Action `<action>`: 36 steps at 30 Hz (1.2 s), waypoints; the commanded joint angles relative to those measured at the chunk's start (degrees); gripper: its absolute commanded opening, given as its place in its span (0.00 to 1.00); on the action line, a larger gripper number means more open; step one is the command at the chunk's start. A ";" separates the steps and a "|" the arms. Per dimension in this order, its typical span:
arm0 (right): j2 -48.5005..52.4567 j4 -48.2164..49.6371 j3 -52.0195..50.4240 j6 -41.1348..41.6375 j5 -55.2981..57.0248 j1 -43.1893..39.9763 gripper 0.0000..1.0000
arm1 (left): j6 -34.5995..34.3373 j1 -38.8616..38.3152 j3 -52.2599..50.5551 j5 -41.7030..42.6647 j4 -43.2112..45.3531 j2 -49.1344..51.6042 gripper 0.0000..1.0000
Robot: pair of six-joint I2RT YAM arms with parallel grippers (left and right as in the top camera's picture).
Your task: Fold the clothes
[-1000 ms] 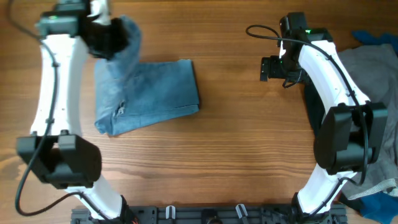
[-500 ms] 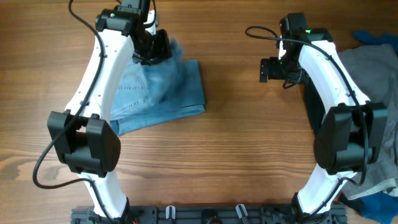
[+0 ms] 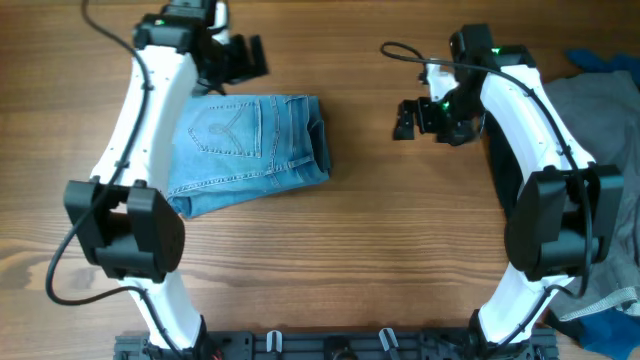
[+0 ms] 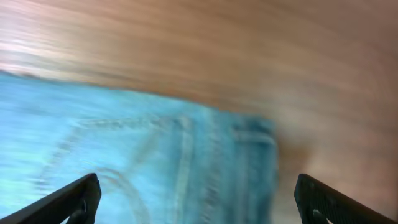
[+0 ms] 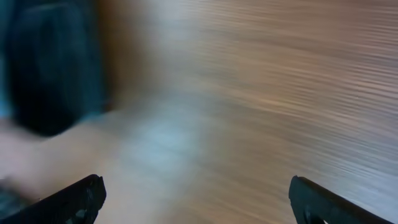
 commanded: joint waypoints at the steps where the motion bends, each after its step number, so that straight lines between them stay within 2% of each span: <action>1: -0.61 0.07 0.74 -8.85 -22.75 2.69 0.96 | 2.67 3.26 0.98 -4.61 0.66 1.86 1.00; 3: -0.61 1.20 0.74 -8.74 -24.74 5.05 0.89 | 3.52 4.33 0.98 -4.59 0.28 3.54 1.00; 4: -0.61 1.97 0.74 -8.66 -25.07 6.43 0.81 | 3.63 4.81 0.96 -4.59 0.00 4.55 1.00; 6: -0.61 3.96 0.74 -7.89 -25.22 9.46 0.53 | 3.85 5.57 0.94 -4.57 -0.50 6.80 1.00; 8: -0.59 6.93 0.74 -5.38 -24.96 12.66 0.35 | 3.80 6.14 0.94 -4.50 -1.11 9.29 1.00; 9: -0.59 8.15 0.74 -3.87 -24.37 13.75 0.32 | 3.82 6.27 0.94 -4.33 -1.40 10.14 1.00; 13: -0.35 14.29 0.74 2.82 -18.03 19.82 0.31 | 3.82 6.43 0.94 -4.33 -3.89 14.49 1.00; 17: 1.51 16.41 0.74 3.34 -17.27 23.74 0.31 | 3.82 6.43 0.92 -4.35 -5.92 17.33 1.00; 22: 6.93 16.02 0.74 5.40 -8.74 26.64 0.27 | 3.85 6.43 0.90 -4.35 -10.34 19.74 1.00; 24: 9.22 14.58 0.74 6.97 -4.07 26.71 0.23 | 3.85 6.43 0.87 -4.35 -12.90 20.35 1.00; 28: 12.24 10.64 0.72 9.66 7.91 25.73 0.24 | 4.26 6.43 -0.31 -4.35 -18.43 20.50 1.00; 32: 12.70 10.91 0.68 11.28 18.95 23.74 0.25 | 4.24 6.43 -1.75 -4.17 -25.75 20.50 1.00; 35: 12.70 15.67 0.68 11.98 27.39 20.24 0.34 | 4.68 6.40 -1.79 -3.45 -31.89 20.00 1.00; 36: 12.70 16.96 0.68 12.44 29.05 19.34 0.33 | 4.70 6.40 -1.79 -2.82 -32.39 19.65 1.00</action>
